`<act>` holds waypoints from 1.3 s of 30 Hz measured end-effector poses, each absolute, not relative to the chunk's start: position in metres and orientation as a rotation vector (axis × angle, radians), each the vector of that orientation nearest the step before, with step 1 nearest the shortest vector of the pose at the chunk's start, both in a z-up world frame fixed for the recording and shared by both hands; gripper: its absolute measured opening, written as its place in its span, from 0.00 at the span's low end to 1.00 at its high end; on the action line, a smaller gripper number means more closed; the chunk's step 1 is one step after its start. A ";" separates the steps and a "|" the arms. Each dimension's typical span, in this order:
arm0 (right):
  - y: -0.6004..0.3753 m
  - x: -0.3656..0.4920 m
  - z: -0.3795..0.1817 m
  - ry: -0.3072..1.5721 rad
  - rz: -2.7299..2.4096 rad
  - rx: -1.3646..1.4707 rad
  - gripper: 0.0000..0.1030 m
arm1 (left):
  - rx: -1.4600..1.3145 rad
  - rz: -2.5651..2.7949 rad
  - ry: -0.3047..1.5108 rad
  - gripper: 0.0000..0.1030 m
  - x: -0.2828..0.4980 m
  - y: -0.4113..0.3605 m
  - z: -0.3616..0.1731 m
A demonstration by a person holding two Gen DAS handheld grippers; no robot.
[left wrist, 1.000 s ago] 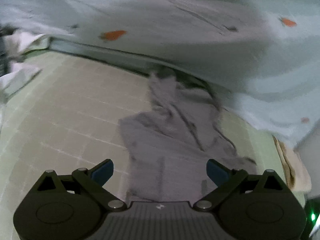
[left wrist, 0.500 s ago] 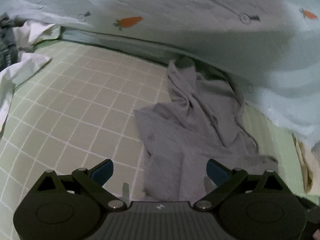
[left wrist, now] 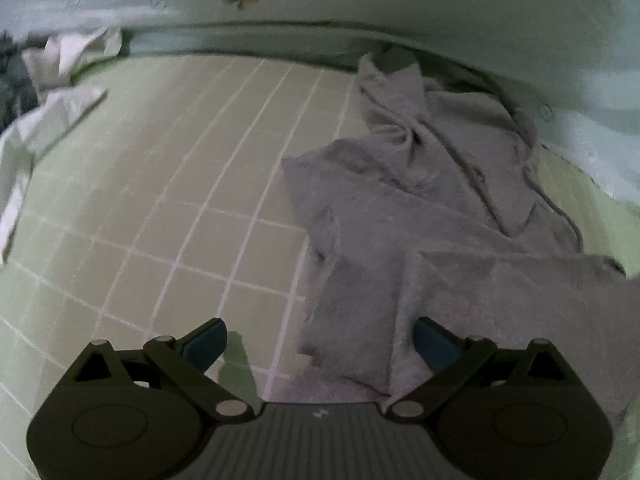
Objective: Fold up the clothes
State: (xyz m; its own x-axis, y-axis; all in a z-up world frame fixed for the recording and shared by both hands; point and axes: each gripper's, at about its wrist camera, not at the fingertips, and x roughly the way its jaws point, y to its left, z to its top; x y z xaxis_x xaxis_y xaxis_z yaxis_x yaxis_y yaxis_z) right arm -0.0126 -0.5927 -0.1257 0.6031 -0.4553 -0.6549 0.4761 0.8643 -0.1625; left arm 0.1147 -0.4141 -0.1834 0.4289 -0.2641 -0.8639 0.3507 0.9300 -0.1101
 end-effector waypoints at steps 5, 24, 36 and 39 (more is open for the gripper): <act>-0.615 -0.008 -0.149 0.875 -0.586 0.103 0.13 | 0.069 -0.386 1.087 0.97 0.121 -0.410 -0.182; -0.715 0.215 -0.136 0.757 -0.457 0.071 0.99 | 0.040 -0.372 0.912 1.00 0.296 -0.490 -0.168; -0.740 0.230 -0.162 0.851 -0.657 -0.048 0.99 | 0.241 -0.144 0.879 1.00 0.325 -0.503 -0.192; -0.736 0.201 -0.147 0.845 -0.687 -0.041 0.99 | 0.225 -0.144 0.862 1.00 0.310 -0.489 -0.178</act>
